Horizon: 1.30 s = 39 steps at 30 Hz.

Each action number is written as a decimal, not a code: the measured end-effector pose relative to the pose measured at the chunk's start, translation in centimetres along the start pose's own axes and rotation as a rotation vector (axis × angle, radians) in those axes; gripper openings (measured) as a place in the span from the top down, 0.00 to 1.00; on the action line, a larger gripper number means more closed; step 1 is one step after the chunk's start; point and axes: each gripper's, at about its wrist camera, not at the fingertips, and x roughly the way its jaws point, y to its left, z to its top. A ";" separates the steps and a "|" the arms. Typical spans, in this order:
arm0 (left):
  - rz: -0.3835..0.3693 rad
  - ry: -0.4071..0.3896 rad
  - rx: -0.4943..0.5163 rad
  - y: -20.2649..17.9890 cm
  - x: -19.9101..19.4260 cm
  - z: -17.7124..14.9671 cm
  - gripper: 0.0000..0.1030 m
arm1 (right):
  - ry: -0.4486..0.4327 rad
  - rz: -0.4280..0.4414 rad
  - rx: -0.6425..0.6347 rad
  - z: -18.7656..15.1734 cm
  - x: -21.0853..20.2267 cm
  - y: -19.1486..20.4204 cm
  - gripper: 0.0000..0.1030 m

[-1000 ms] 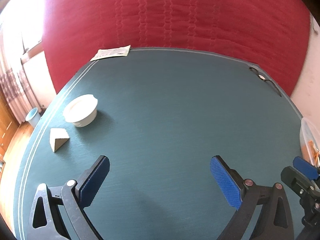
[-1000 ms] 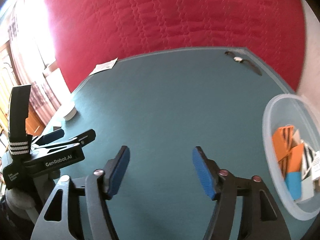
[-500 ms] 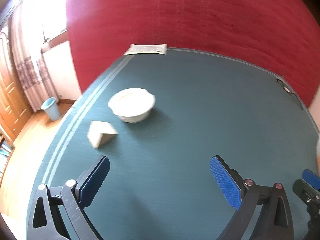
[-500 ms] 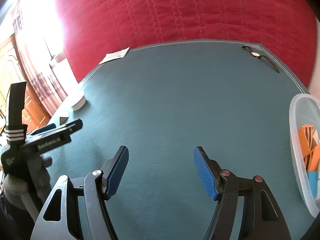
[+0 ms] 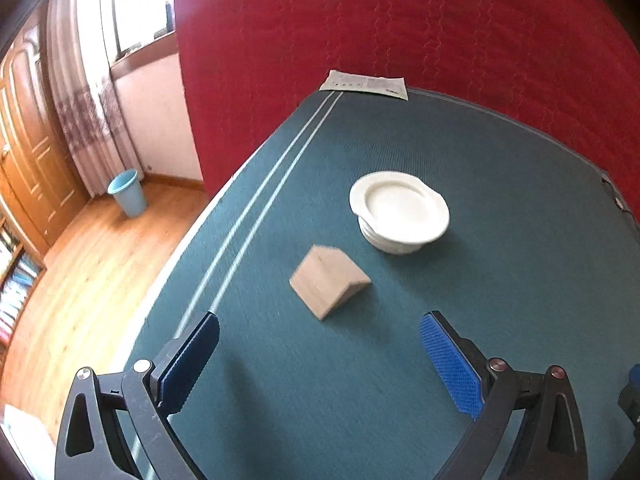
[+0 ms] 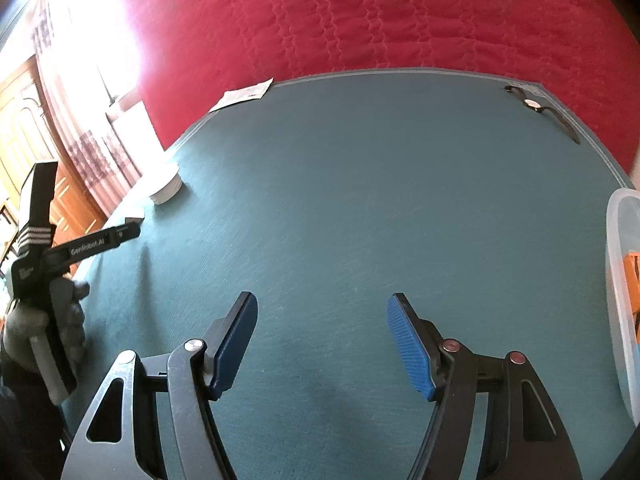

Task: Organize rigid objects
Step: 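Grasp the tan wooden wedge with the left tool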

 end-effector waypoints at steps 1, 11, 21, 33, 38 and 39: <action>0.001 -0.002 0.010 0.1 0.2 0.2 0.01 | 0.002 0.001 -0.002 0.0 0.1 0.1 0.33; -0.013 0.008 0.044 0.7 1.7 1.5 0.21 | 0.008 -0.007 -0.008 -0.2 0.4 0.2 0.33; -0.055 -0.025 0.129 -0.6 0.6 0.7 0.55 | 0.008 -0.022 -0.021 0.0 0.6 0.4 0.33; -0.138 0.017 0.085 0.0 -0.1 0.1 0.53 | 0.013 -0.032 -0.039 0.1 1.0 0.9 0.33; -0.134 0.000 0.097 -0.1 -0.2 -0.1 0.52 | 0.023 -0.025 -0.064 0.4 1.3 1.6 0.33; -0.137 -0.004 0.095 -0.1 -0.2 -0.1 0.52 | 0.026 -0.021 -0.068 0.5 1.5 1.8 0.33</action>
